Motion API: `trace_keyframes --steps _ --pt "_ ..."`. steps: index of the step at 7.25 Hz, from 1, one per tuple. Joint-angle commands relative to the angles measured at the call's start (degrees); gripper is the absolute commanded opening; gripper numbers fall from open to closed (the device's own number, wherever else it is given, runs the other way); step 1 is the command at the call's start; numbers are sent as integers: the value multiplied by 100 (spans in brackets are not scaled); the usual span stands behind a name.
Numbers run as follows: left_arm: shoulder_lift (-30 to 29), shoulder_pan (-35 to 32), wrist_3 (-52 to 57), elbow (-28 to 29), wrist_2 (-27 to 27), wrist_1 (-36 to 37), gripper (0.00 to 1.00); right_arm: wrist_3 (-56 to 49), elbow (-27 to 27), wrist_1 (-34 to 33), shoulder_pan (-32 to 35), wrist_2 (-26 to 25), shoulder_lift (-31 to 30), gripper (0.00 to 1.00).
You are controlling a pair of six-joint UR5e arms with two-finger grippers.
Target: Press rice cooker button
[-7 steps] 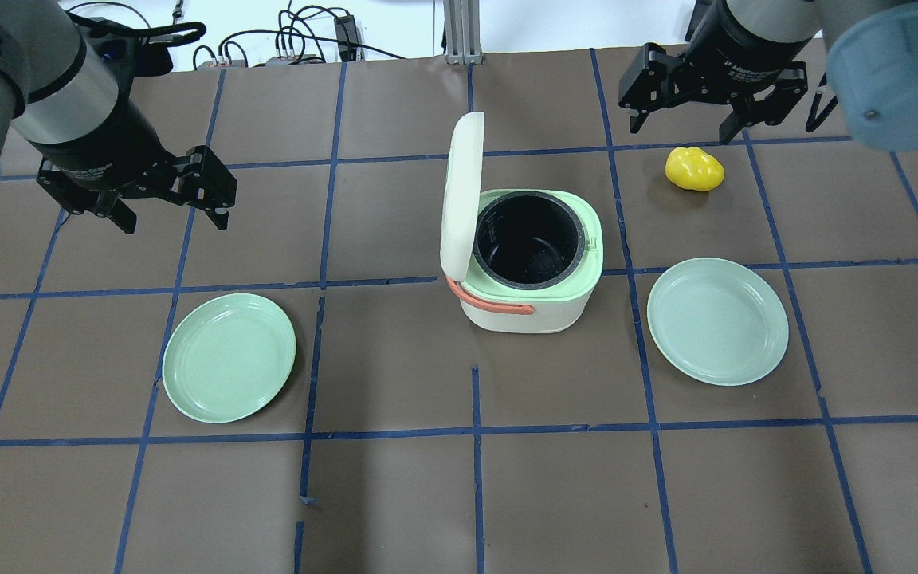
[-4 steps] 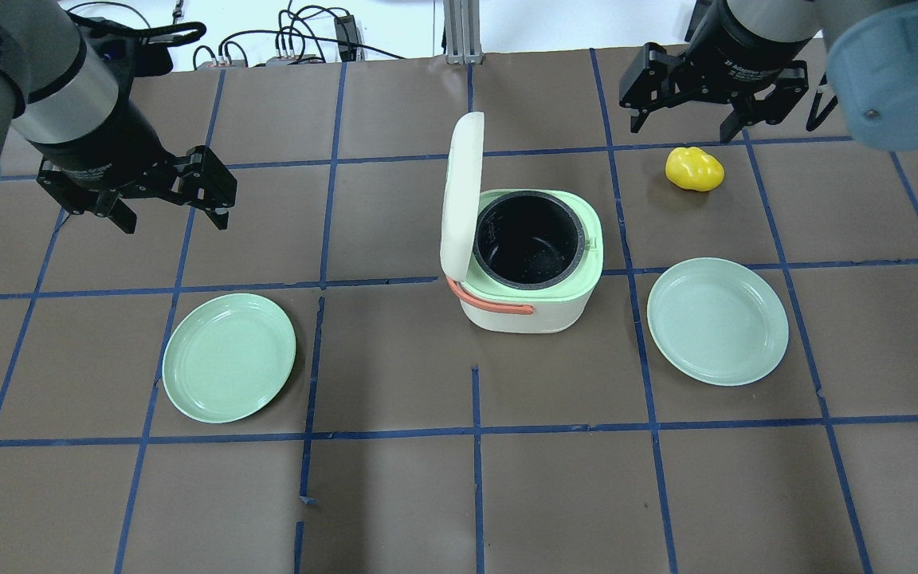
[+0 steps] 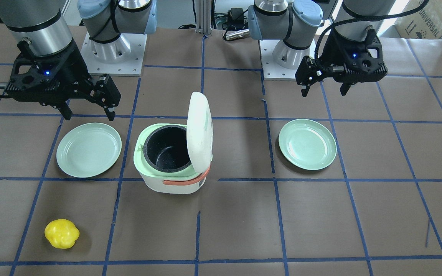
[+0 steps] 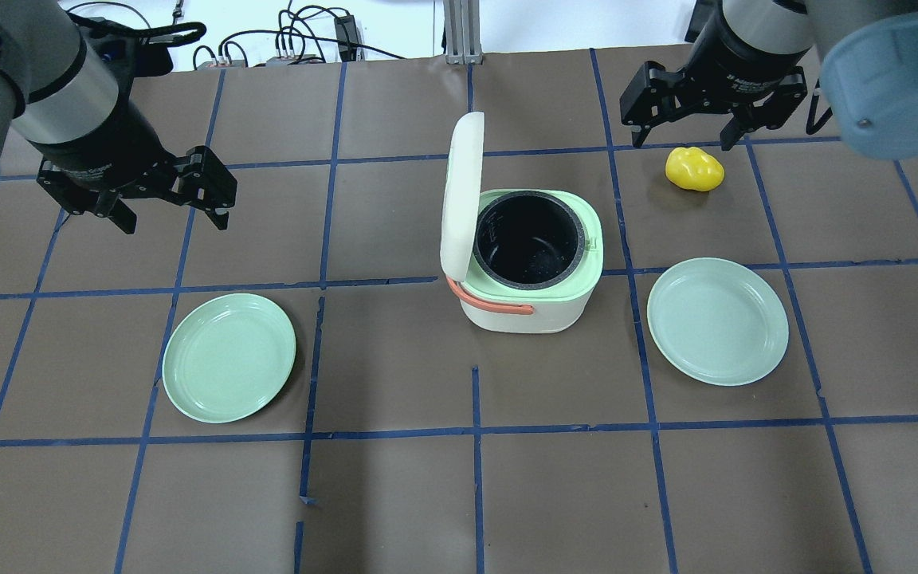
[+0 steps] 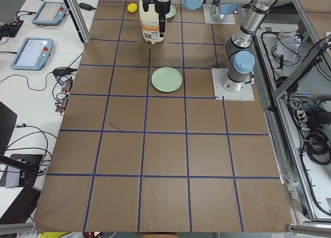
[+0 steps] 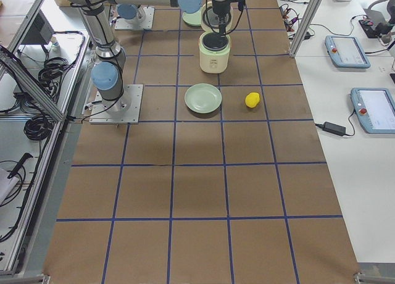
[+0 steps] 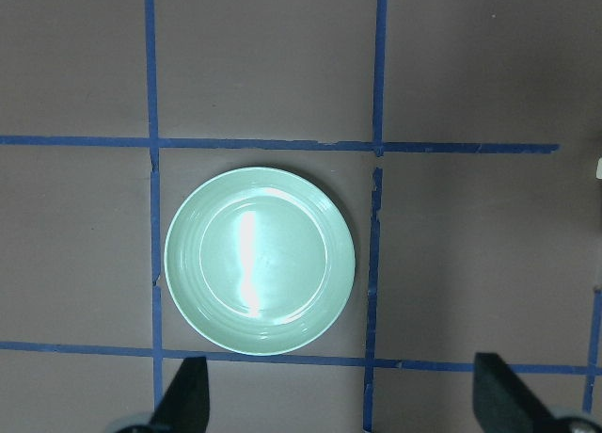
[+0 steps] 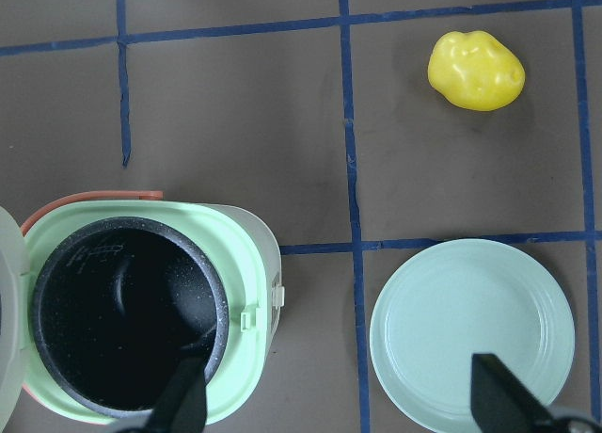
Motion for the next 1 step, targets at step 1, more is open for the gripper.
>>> trace_keyframes --steps 1 --pt "0 0 0 0 0 2 100 -52 66 2 0 10 -3 99"
